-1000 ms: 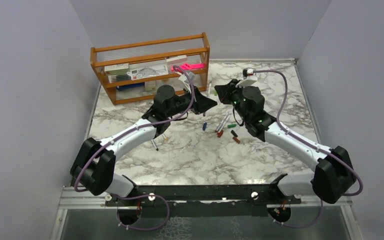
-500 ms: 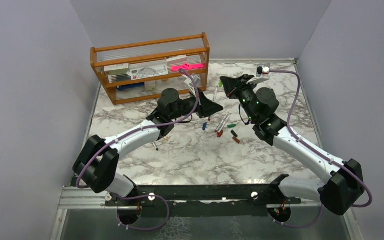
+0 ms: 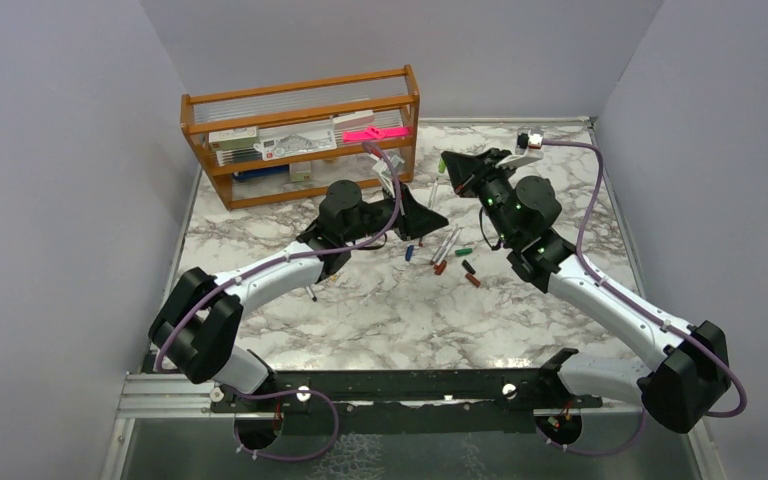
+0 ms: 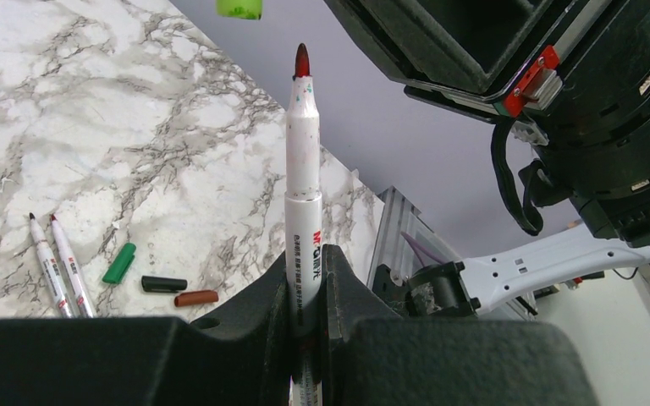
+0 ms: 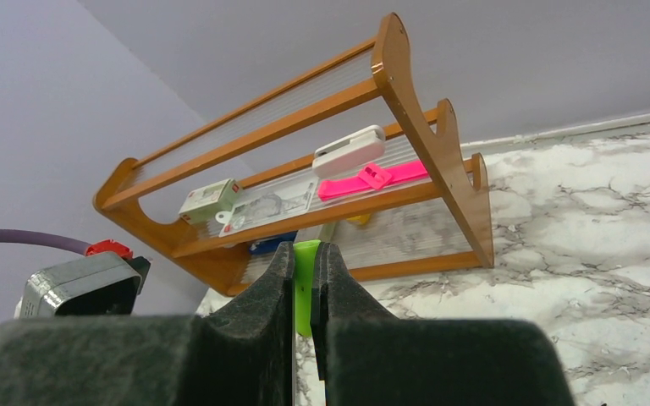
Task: Insert the pens into the pen caps
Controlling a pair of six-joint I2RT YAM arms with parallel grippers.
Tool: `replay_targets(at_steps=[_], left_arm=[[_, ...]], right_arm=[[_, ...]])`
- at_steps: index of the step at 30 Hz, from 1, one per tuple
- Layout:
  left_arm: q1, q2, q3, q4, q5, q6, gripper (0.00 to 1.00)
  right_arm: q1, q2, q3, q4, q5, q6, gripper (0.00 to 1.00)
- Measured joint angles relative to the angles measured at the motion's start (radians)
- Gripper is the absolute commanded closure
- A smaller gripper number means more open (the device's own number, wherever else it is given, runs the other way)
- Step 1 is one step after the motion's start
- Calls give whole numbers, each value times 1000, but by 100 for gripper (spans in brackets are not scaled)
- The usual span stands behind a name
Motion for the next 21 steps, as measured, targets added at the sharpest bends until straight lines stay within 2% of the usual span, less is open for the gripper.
replay_targets(at_steps=[21], left_arm=[[-7,19,-16,22,0,-3,100]], right_arm=[[0,-17,-34,8,-59,26,99]])
